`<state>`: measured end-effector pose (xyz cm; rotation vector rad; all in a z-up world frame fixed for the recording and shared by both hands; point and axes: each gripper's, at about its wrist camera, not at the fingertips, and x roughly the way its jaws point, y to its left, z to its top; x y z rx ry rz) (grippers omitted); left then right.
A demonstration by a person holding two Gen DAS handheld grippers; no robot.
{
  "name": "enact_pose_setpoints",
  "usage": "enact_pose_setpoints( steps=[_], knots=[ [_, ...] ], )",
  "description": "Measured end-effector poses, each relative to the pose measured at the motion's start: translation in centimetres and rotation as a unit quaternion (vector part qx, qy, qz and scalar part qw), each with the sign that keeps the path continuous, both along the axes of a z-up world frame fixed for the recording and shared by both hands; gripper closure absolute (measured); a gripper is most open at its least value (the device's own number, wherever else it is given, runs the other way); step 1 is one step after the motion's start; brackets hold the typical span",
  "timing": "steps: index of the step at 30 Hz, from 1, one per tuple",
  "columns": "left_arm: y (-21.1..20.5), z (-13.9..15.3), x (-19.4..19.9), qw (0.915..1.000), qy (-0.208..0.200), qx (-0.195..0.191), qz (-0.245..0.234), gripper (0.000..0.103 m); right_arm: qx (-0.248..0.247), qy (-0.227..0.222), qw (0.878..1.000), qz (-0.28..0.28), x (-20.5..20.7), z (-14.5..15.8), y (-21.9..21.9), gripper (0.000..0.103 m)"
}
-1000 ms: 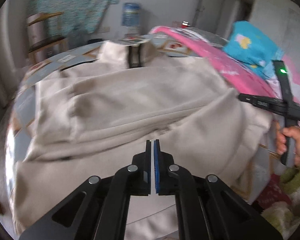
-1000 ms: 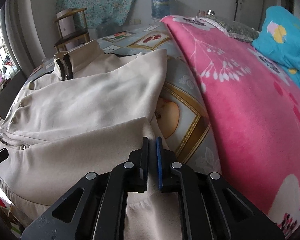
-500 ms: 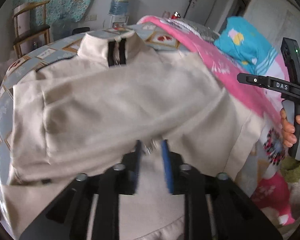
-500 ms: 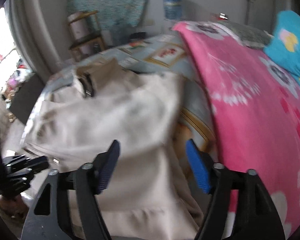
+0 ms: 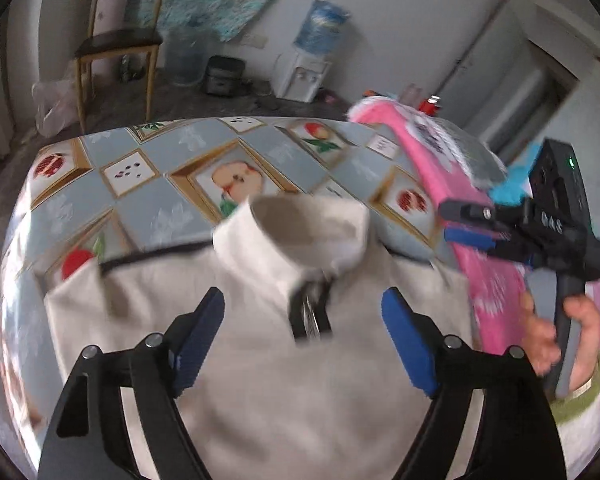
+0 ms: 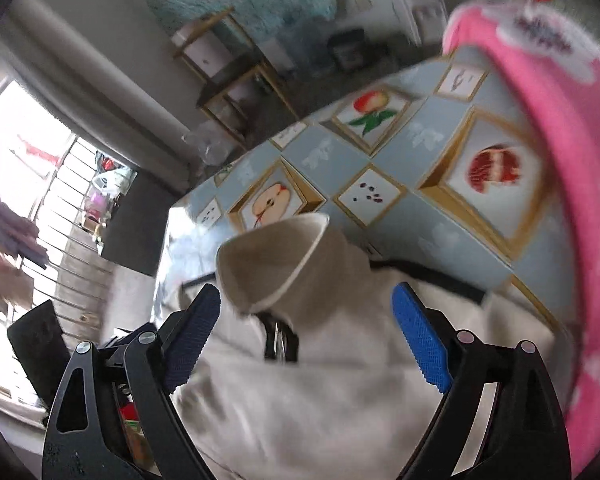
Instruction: Fold large clothes
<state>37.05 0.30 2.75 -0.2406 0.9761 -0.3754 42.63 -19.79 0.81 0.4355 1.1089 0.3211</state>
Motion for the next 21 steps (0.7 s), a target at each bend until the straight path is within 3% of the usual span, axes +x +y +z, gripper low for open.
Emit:
enact_pose_setpoints(
  steps=[4, 8, 9, 12, 13, 14, 16, 21],
  knots=[
    [-1.2, -1.2, 5.5, 0.9988, 0.01, 0.039, 0.027, 0.024, -0.015, 0.056, 0.998, 0.006, 4.1, -3.3, 0.9, 0.026],
    [-2.8, -3.2, 9.4, 0.9951, 0.038, 0.087, 0.028, 0.026, -0.022, 0.087, 0.996, 0.013, 5.9, -5.7, 1.2, 0.045],
    [-3.0, -3.8, 10.0, 0.9935, 0.043, 0.101, 0.029, 0.03, -0.019, 0.089, 0.996, 0.017, 6.0, -5.9, 1.4, 0.053],
    [-3.7, -5.1, 10.8, 0.99, 0.051, 0.13, 0.02, 0.063, -0.003, 0.082, 0.996, 0.028, 5.7, -5.9, 1.6, 0.078],
    [-3.8, -5.2, 10.8, 0.9897, 0.051, 0.132, 0.019, 0.085, -0.009, 0.069, 0.997, 0.032, 5.1, -5.5, 1.8, 0.083],
    [-3.7, -5.1, 10.4, 0.9901, 0.046, 0.132, 0.018, 0.092, -0.016, 0.059, 0.997, 0.037, 4.9, -5.1, 1.9, 0.087],
    [-3.5, -4.2, 9.5, 0.993, 0.026, 0.115, 0.012, 0.094, -0.036, 0.031, 0.998, 0.052, 3.6, -3.9, 2.2, 0.089],
    [-3.3, -0.9, 4.4, 0.9918, -0.045, 0.117, -0.024, 0.094, -0.091, -0.023, 0.991, 0.092, -0.5, -1.4, 2.8, 0.089]
  ],
)
